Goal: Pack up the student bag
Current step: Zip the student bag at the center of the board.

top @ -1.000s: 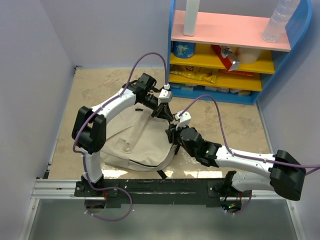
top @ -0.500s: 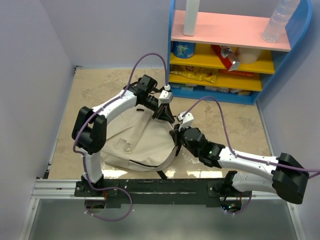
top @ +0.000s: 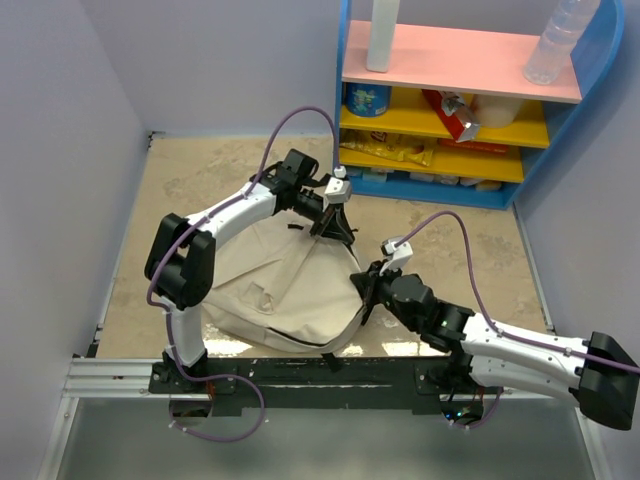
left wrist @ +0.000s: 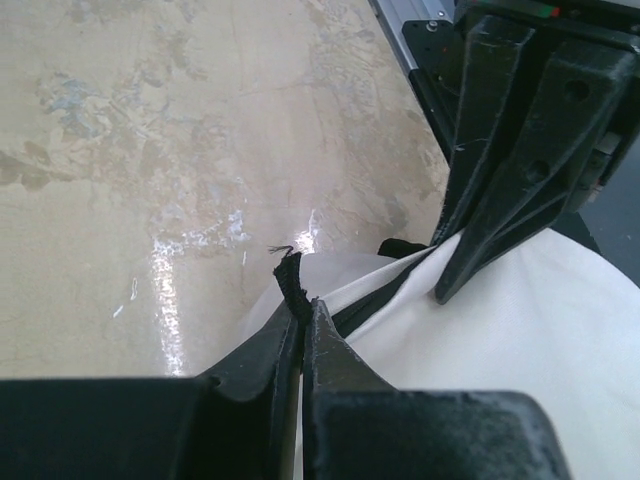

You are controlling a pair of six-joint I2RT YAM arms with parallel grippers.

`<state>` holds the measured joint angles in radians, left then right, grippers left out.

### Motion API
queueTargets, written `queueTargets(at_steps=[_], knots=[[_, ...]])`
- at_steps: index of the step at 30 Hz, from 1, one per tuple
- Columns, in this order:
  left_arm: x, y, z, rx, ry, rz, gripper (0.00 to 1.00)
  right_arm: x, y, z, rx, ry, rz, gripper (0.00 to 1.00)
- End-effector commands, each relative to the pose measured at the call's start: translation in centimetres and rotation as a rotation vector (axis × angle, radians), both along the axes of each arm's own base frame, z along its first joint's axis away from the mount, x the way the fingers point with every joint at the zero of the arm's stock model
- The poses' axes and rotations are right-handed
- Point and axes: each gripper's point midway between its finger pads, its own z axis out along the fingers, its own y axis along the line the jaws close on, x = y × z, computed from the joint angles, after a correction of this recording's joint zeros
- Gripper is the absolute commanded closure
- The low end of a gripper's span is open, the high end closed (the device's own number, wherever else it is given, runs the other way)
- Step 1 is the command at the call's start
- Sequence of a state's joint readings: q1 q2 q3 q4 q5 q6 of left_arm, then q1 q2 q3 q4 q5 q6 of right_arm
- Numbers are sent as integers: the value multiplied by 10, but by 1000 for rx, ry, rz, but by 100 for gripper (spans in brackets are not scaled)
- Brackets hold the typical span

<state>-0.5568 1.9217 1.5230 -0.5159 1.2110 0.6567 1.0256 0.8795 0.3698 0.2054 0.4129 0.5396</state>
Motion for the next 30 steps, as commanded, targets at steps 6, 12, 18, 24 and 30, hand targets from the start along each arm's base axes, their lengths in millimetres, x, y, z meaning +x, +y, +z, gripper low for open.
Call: queueTargets(at_steps=[6, 12, 18, 24, 30], knots=[[83, 18, -5, 65, -140, 313, 99, -5, -25, 8, -22, 38, -216, 100], [112, 36, -6, 59, -147, 415, 99, -19, -14, -4, -54, 96, -176, 100], [123, 44, -13, 102, -185, 492, 99, -21, -2, 18, -61, 72, -110, 83], [75, 32, -6, 56, -151, 300, 98, 9, 8, 70, -160, -136, -70, 11], [57, 27, 13, -9, -118, 230, 98, 51, 20, 69, -268, -196, 68, 17]])
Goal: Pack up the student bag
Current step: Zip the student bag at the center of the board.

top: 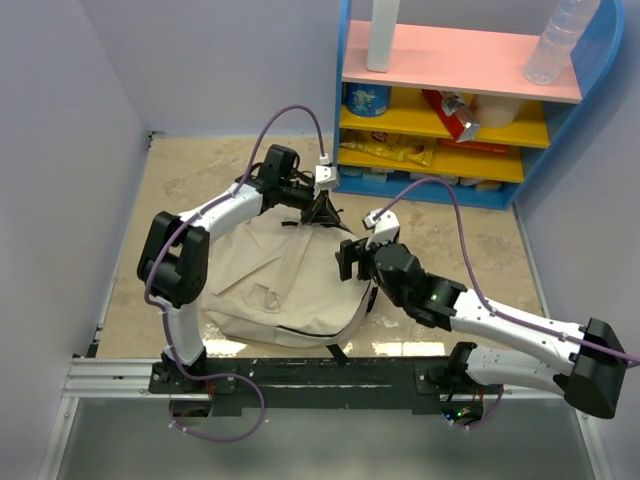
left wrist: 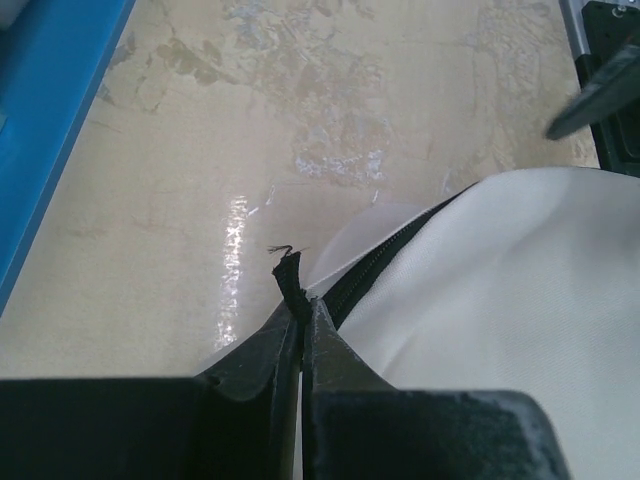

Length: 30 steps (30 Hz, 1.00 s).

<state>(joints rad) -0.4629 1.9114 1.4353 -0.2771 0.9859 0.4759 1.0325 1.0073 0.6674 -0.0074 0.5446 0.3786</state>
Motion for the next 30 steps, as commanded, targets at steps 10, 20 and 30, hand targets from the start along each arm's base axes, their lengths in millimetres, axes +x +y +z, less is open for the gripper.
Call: queueTargets(at_steps=[10, 20, 30], knots=[[-25, -5, 43, -122, -54, -87, 97, 66, 39, 10, -183, -12, 448, 48], [-28, -1, 45, -135, -76, -69, 97, 68, 25, -8, -238, 91, 432, 41], [-27, -2, 44, -135, -68, -63, 98, 70, -3, -10, -245, 92, 321, 29]])
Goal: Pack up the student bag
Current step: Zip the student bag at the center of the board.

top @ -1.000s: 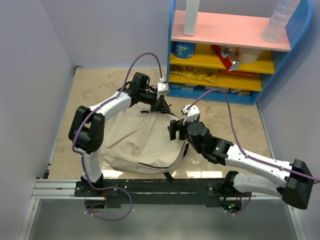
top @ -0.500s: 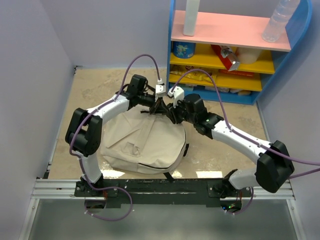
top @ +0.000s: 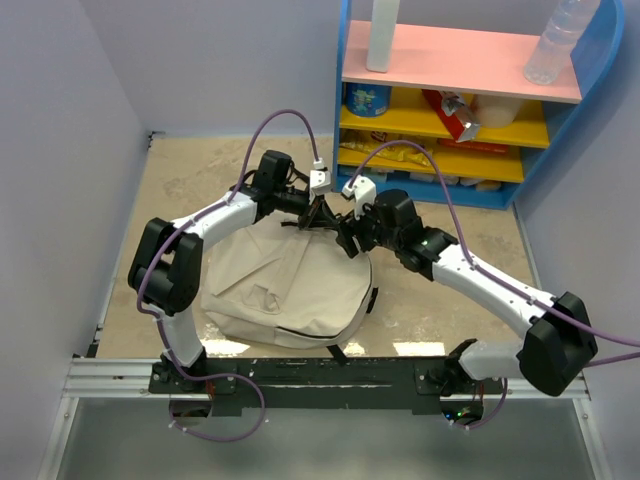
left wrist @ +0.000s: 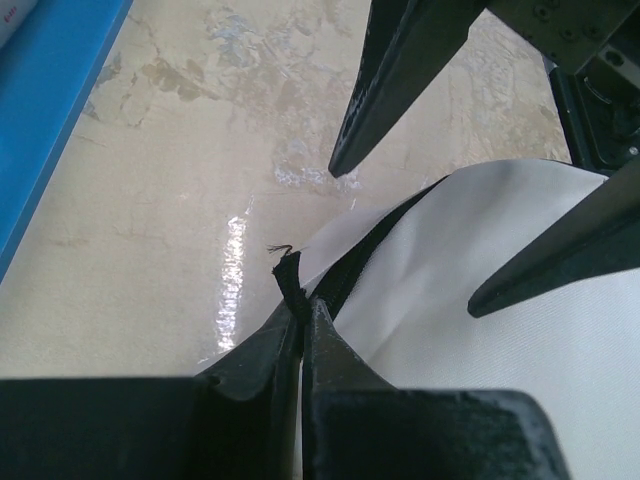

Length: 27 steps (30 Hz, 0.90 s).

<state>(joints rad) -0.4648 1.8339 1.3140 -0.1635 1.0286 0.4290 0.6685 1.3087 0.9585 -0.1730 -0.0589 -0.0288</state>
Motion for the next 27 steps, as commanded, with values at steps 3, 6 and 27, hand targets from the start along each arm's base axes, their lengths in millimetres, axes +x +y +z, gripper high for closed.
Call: queueTargets(at_steps=[3, 6, 27], knots=[[-9, -5, 38, -84, -61, -45, 98, 1, -10, -11, 14, 64, -10, 34], [-9, -5, 39, -87, -67, -43, 98, -6, -3, -22, 37, 123, 14, 36], [49, 24, 13, -17, -106, 162, 98, 16, -80, -24, 102, 133, -442, 100]])
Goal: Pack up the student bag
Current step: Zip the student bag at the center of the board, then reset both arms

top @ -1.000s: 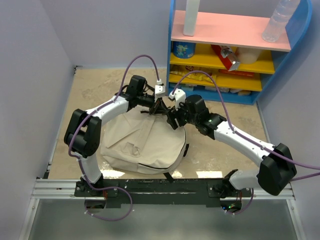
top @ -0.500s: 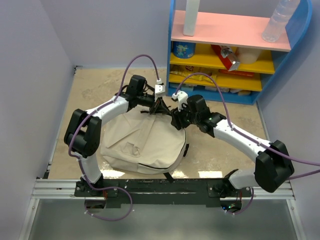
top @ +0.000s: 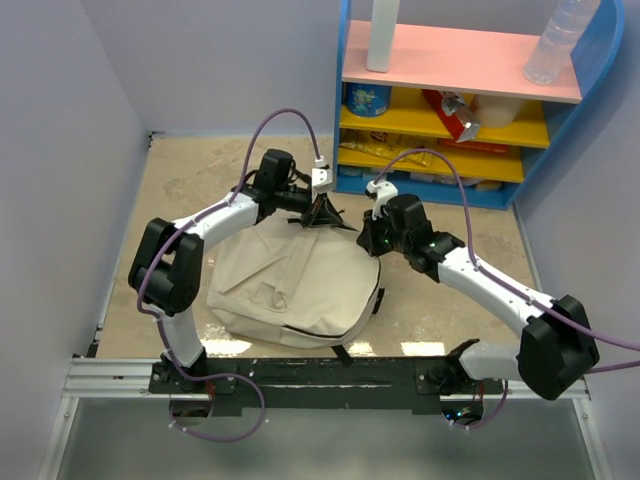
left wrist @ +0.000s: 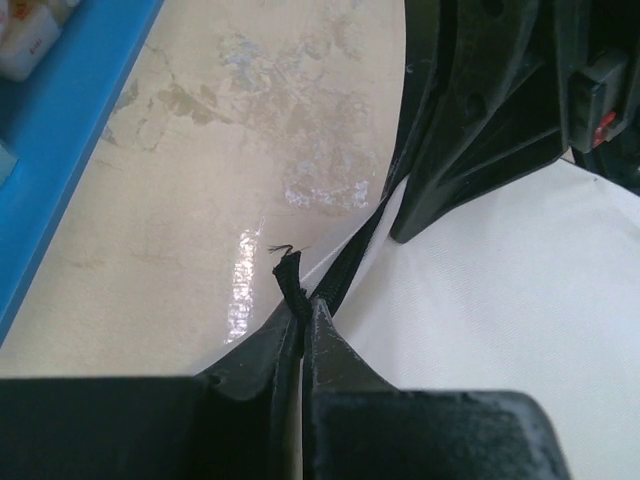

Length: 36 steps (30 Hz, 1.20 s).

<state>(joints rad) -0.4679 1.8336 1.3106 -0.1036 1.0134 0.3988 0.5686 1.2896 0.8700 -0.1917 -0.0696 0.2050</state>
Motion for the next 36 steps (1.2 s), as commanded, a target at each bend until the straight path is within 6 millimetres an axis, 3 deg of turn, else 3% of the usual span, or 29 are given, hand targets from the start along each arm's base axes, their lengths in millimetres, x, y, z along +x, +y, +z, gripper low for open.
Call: queueTargets(at_steps=[1, 4, 8, 13, 18, 21, 22, 24, 25, 26, 27, 29, 30, 32, 33, 35, 36], knots=[[51, 32, 11, -13, -96, 165, 98, 17, -48, 5, -36, -43, -231, 100], [68, 49, 12, -16, -102, 216, 98, 14, -49, -4, -40, -18, -231, 100], [66, 60, 23, -22, -119, 218, 98, 16, -56, -18, -69, 9, -270, 100], [55, 80, 1, 75, -116, 257, 96, 22, -70, -26, -58, 45, -346, 100], [76, 106, -19, 140, -116, 375, 95, 25, -78, -25, -33, 59, -388, 100], [84, 104, -16, 123, -116, 393, 90, 28, -77, -24, -17, 56, -399, 100], [87, 102, -9, 105, -106, 405, 81, 28, -71, -22, 3, 56, -375, 100], [89, 94, 2, 71, -95, 393, 62, 33, -65, -14, 36, 43, -362, 90], [91, 90, 15, 47, -88, 400, 25, 34, -61, -9, 52, 41, -345, 89], [89, 85, 26, 25, -93, 383, 0, 34, -58, -6, 60, 34, -336, 84], [87, 83, 35, 11, -97, 379, 0, 38, -56, 2, 73, 19, -329, 70], [80, 80, 63, -39, -102, 363, 0, 40, -56, 12, 71, 2, -323, 54], [77, 80, 72, -54, -99, 365, 0, 41, -56, 18, 72, -5, -326, 37], [70, 85, 94, -71, -119, 373, 0, 44, -62, 31, 79, -34, -368, 27], [66, 89, 94, -60, -86, 391, 0, 46, -64, 39, 82, -45, -384, 15], [62, 102, 103, -58, -70, 427, 0, 46, -67, 46, 84, -56, -401, 1], [57, 108, 98, -41, -25, 444, 0, 45, -67, 49, 82, -55, -399, 1]])
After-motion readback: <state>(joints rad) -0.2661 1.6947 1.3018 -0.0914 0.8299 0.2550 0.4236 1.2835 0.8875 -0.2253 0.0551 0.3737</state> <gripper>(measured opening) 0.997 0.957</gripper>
